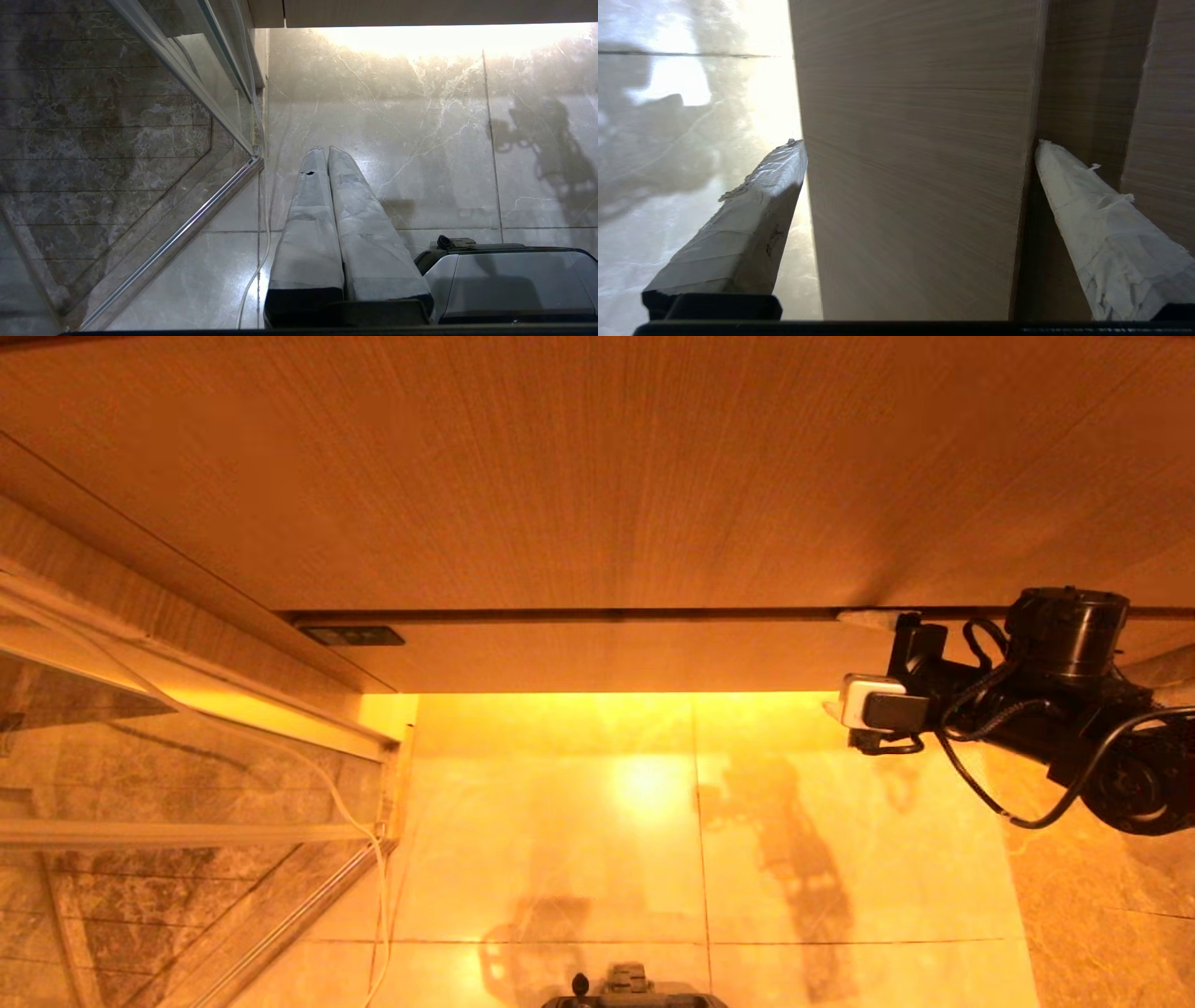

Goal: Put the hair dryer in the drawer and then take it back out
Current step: Pull open the drawer

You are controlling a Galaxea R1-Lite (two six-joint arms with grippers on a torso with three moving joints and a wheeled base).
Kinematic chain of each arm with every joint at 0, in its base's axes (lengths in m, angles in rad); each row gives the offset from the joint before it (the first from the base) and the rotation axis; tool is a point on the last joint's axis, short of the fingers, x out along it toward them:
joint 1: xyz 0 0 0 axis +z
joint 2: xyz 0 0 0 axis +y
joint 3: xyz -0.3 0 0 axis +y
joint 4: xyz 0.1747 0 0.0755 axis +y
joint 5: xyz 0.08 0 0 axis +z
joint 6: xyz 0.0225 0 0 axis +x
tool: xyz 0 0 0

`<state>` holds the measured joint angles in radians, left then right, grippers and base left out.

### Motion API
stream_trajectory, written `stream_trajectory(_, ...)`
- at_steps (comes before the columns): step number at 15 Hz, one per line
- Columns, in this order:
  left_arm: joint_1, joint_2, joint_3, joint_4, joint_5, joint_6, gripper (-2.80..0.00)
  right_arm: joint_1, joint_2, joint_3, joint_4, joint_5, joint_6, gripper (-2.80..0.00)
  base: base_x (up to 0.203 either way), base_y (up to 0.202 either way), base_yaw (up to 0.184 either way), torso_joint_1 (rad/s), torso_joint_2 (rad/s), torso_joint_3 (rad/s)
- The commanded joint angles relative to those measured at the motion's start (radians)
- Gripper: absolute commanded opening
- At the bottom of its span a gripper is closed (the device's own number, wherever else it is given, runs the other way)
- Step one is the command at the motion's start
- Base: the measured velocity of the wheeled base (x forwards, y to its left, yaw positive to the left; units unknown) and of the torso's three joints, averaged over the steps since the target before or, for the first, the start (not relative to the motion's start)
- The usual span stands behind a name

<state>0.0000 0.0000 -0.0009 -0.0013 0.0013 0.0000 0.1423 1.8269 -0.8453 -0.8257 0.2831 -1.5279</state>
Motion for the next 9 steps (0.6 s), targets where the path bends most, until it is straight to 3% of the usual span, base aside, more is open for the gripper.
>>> stream_trajectory(1, 0.0, 0.0, -0.001, 0.0, 0.0, 0.0, -2.8, 0.0, 0.024, -0.012, -0.022, 0.0, -0.008, 0.0, 0.0, 0.0, 0.0, 0.0, 0.0, 0.0)
stream_trajectory(9, 0.0, 0.0, -0.001, 0.0, 0.0, 0.0, -2.8, 0.0, 0.106, -0.024, -0.083, -0.001, -0.001, 0.0, 0.0, 0.0, 0.0, 0.0, 0.0, 0.0)
